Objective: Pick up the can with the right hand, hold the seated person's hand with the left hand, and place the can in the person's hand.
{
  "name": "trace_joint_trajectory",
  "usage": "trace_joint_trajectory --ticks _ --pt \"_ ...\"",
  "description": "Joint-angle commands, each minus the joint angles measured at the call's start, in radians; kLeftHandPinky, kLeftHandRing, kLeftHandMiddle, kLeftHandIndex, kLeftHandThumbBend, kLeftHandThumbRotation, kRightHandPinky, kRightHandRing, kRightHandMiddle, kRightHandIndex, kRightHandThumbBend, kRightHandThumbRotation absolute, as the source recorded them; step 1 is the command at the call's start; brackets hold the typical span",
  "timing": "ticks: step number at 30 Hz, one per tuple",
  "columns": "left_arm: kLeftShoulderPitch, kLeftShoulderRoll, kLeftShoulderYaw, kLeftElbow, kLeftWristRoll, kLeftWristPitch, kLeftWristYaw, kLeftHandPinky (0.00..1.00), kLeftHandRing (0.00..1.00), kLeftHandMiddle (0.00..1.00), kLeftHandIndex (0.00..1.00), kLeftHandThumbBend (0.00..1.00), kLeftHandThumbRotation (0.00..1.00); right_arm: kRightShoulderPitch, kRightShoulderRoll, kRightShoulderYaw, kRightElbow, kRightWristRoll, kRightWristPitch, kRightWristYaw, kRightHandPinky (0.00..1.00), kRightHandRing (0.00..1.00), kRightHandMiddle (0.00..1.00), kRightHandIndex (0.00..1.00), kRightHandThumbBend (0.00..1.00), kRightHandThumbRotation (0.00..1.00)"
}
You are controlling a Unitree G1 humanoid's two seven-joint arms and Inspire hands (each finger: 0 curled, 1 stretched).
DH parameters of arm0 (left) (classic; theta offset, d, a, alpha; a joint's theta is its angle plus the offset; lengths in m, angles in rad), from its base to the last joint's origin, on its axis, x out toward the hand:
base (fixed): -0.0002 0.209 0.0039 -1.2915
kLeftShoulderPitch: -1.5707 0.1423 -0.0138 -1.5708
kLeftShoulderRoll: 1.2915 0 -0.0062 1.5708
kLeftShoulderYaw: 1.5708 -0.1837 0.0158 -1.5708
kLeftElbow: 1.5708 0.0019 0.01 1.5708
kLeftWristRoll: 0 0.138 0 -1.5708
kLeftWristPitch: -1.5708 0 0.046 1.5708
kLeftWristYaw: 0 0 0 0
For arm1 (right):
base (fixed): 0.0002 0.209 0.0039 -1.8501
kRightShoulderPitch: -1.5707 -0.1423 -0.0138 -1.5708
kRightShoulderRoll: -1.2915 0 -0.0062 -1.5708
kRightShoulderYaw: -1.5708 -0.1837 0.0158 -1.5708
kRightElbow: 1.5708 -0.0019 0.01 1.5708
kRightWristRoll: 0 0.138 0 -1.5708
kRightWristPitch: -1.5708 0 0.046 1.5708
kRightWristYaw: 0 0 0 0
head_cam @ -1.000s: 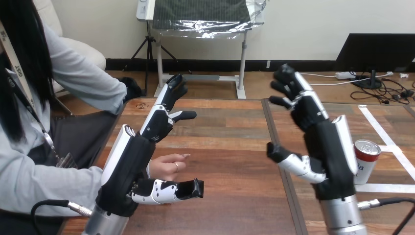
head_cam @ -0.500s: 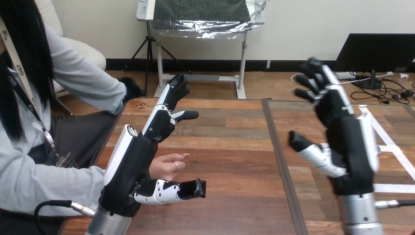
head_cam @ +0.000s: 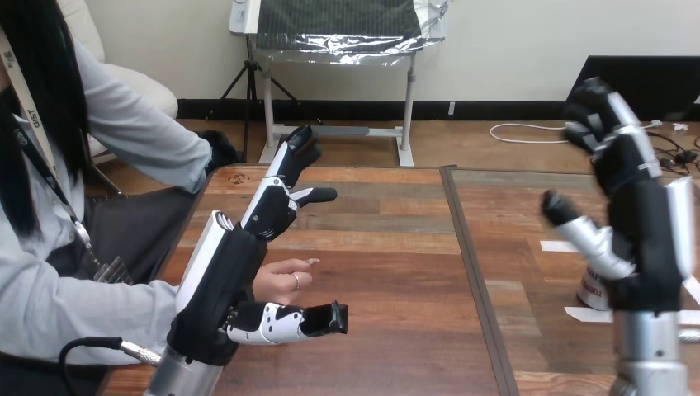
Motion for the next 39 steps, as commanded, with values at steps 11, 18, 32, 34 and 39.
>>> trace_joint_trajectory --ticks 11,18,32,34,39 --pt "-0.029 -0.007 -0.001 -0.046 -0.04 0.004 -0.016 0.82 0.98 1.0 1.0 1.0 0.62 -0.132 -0.049 -0.066 0.09 0.025 0.037 -0.045 0.83 0.88 0.9 0.89 1.0 0.56" --pt "-0.026 -0.006 -0.004 -0.052 -0.061 0.011 -0.033 0.84 0.99 1.0 1.0 1.0 0.62 -0.151 -0.066 -0.087 0.132 0.03 0.048 -0.06 0.87 0.9 0.9 0.9 1.0 0.54" --pt "-0.02 -0.004 0.004 -0.059 -0.077 0.017 -0.054 0.88 1.0 1.0 1.0 1.0 0.64 -0.178 -0.088 -0.112 0.201 0.043 0.06 -0.064 0.89 0.91 0.9 0.91 1.0 0.5" --pt "-0.019 -0.004 0.005 -0.06 -0.081 0.018 -0.057 0.88 1.0 1.0 1.0 1.0 0.64 -0.181 -0.093 -0.117 0.213 0.035 0.066 -0.071 0.89 0.91 0.9 0.91 1.0 0.5" --pt "-0.019 -0.004 0.009 -0.057 -0.079 0.011 -0.059 0.89 1.0 1.0 1.0 1.0 0.64 -0.188 -0.096 -0.127 0.233 0.043 0.084 -0.068 0.89 0.92 0.9 0.92 1.0 0.5"
